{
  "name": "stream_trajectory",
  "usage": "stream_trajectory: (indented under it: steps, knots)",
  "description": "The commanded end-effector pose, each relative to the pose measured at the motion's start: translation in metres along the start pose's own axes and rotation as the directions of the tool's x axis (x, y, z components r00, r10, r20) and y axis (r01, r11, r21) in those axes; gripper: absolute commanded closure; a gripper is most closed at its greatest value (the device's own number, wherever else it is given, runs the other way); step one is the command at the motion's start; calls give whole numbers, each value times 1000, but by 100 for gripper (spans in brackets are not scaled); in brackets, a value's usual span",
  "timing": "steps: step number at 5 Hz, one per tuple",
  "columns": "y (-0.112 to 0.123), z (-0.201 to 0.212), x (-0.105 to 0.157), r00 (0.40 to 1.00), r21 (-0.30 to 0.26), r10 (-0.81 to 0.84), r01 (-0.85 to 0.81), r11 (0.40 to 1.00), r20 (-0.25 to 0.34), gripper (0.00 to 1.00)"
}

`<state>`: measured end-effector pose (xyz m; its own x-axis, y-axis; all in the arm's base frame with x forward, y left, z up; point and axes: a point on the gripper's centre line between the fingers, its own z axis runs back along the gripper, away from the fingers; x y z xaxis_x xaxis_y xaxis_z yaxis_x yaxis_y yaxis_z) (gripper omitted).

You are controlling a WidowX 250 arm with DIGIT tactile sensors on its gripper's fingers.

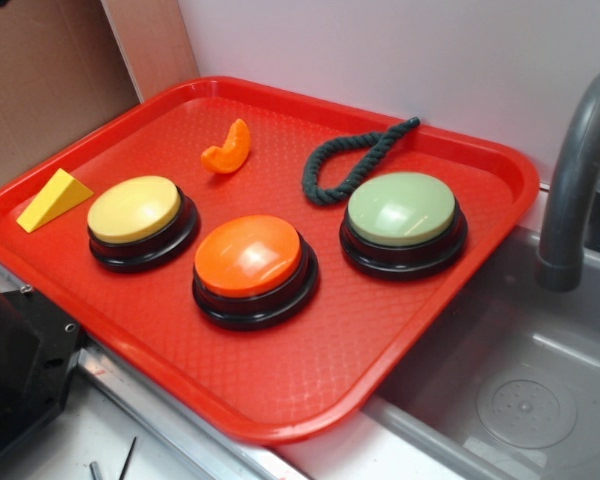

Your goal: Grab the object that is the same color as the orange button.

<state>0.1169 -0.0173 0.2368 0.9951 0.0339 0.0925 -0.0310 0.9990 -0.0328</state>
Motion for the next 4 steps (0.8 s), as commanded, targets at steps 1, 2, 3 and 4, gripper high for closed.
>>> stream_trajectory:
  steps: [1,2,3,4]
  knots:
    - [0,0,0,1000,0,0,0,1000,0,0]
    - [19,-53,46,981,160,137,-114,980,-140,0]
    - [20,-65,96,952,208,307,-304,930,17,0]
    - [30,-98,119,934,139,345,-355,924,93,0]
